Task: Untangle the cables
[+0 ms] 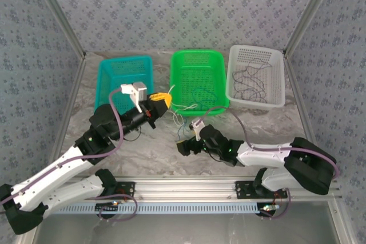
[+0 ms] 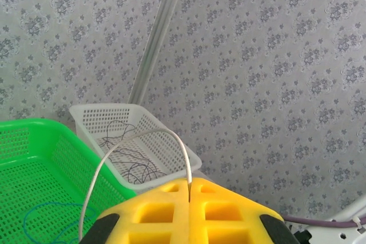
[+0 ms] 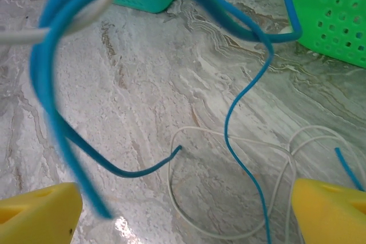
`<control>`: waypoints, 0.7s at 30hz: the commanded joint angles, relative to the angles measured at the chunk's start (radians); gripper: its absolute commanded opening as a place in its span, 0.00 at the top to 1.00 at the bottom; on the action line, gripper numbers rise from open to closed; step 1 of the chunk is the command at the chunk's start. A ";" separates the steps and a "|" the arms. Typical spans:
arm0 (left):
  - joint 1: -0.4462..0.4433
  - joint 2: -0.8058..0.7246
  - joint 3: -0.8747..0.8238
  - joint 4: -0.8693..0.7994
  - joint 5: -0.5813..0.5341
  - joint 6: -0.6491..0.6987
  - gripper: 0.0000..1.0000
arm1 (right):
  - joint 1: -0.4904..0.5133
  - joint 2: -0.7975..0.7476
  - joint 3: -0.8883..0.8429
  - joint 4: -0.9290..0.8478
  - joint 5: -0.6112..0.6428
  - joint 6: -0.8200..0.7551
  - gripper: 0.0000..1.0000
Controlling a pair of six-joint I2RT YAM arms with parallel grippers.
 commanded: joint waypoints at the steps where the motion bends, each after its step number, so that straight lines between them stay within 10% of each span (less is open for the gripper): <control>1: 0.007 -0.011 -0.013 0.061 -0.024 -0.023 1.00 | 0.022 0.039 0.051 0.067 0.060 0.008 0.04; 8: 0.007 -0.024 -0.035 0.119 -0.020 -0.053 1.00 | 0.021 0.162 0.105 0.146 0.187 0.026 0.16; 15: 0.009 -0.058 -0.009 0.067 -0.058 -0.010 1.00 | 0.024 0.172 0.117 0.052 0.199 0.024 0.77; 21: 0.019 -0.115 0.107 -0.067 -0.162 0.131 1.00 | 0.034 0.066 -0.020 -0.028 0.179 0.113 0.92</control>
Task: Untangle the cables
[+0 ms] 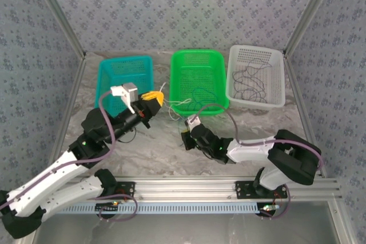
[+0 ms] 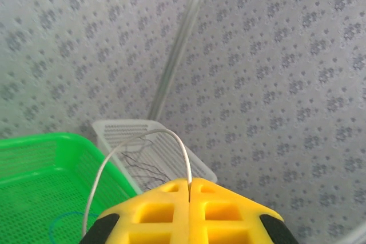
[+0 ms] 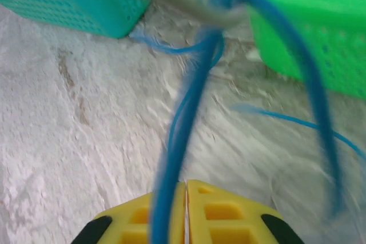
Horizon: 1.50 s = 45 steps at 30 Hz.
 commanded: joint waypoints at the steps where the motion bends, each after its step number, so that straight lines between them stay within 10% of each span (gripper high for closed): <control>1: 0.008 -0.034 0.120 -0.057 -0.086 0.108 1.00 | 0.009 -0.084 -0.107 -0.056 0.022 0.080 0.94; 11: 0.019 -0.031 0.184 -0.101 -0.154 0.176 1.00 | -0.016 -0.393 -0.257 -0.187 0.074 0.119 0.99; 24: 0.056 -0.033 0.153 -0.162 -0.206 0.165 1.00 | -0.196 -0.633 -0.260 -0.510 -0.016 0.208 0.42; 30: 0.119 -0.014 0.156 -0.178 -0.206 0.150 1.00 | -0.232 -0.638 -0.259 -0.491 -0.058 0.194 0.52; 37: 0.368 0.072 0.170 -0.221 -0.097 0.066 1.00 | -0.238 -0.637 -0.258 -0.476 -0.076 0.182 0.64; 45: 0.667 0.207 0.147 -0.191 0.047 -0.074 1.00 | -0.239 -0.636 -0.242 -0.503 -0.088 0.172 0.52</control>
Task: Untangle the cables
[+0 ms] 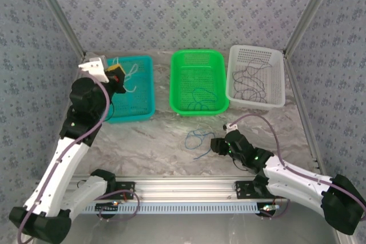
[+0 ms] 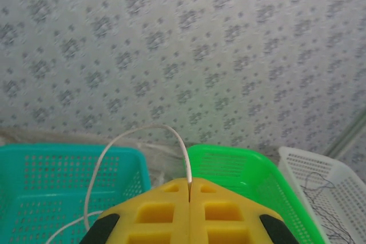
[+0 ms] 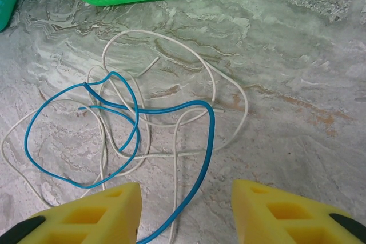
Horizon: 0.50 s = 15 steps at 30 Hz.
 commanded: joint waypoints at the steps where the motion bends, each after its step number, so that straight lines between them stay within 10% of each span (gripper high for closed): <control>1: 0.097 0.056 -0.010 0.019 0.095 -0.099 1.00 | -0.004 -0.007 0.021 -0.021 -0.004 -0.009 0.54; 9: 0.189 0.248 -0.073 0.048 0.166 -0.143 1.00 | -0.008 -0.007 0.038 -0.012 -0.014 -0.010 0.73; 15: 0.198 0.316 -0.084 0.013 0.148 -0.149 0.94 | -0.016 0.000 0.040 -0.007 -0.022 -0.009 0.60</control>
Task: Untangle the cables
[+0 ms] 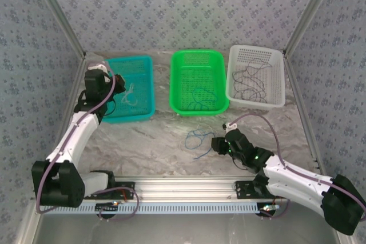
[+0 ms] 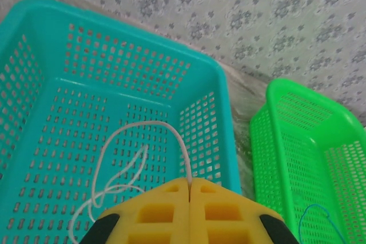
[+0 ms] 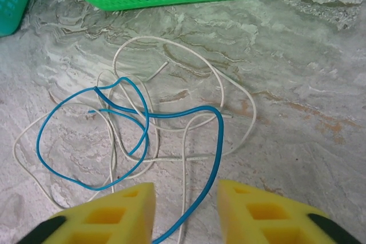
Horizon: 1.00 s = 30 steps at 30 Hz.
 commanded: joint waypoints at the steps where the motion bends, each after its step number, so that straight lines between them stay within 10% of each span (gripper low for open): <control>1: 0.009 0.009 0.003 -0.012 0.009 -0.023 0.91 | -0.009 0.001 0.029 -0.010 -0.007 -0.003 0.58; 10: -0.016 -0.026 -0.036 -0.080 -0.041 -0.043 0.19 | -0.034 0.046 0.063 -0.052 -0.006 -0.026 0.49; 15: -0.122 -0.080 -0.032 -0.122 -0.145 0.007 0.01 | -0.061 0.080 0.084 -0.099 -0.007 -0.019 0.50; 30: -0.422 -0.229 -0.152 -0.053 -0.218 0.070 0.01 | -0.068 0.363 0.168 -0.039 -0.049 -0.020 0.61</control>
